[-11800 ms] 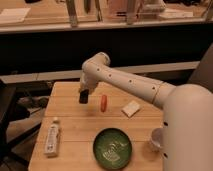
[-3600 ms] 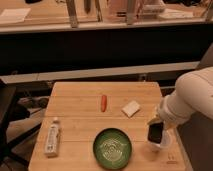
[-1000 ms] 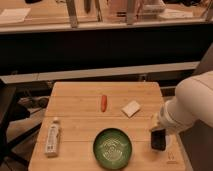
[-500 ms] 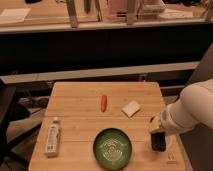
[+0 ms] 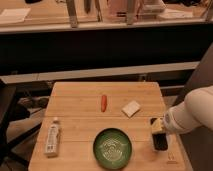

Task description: Place the eraser in the ceramic cup

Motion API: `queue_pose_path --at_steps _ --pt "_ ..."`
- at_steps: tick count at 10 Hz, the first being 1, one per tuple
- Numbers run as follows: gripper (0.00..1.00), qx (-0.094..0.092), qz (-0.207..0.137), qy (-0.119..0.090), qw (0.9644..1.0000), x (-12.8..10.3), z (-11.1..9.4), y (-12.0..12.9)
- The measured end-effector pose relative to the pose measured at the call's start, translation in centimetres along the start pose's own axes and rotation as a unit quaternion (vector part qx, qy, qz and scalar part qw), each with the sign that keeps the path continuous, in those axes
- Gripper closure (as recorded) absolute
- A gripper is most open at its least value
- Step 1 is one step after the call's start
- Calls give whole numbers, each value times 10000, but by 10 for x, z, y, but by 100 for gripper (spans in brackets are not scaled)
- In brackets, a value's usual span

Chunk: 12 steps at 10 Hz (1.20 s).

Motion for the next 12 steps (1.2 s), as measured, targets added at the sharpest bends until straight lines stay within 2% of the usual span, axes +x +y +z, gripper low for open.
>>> queue_pose_path --at_steps 4,6,8,9,12 --pt "100 167 -183 -85 9997 17 20 19" --pt "100 296 -171 -98 9994 19 32 27" --pt "99 493 -20 -40 9988 23 43 39" --pt "93 561 30 -20 9984 25 47 41" --pt "65 744 157 27 9971 35 57 43"
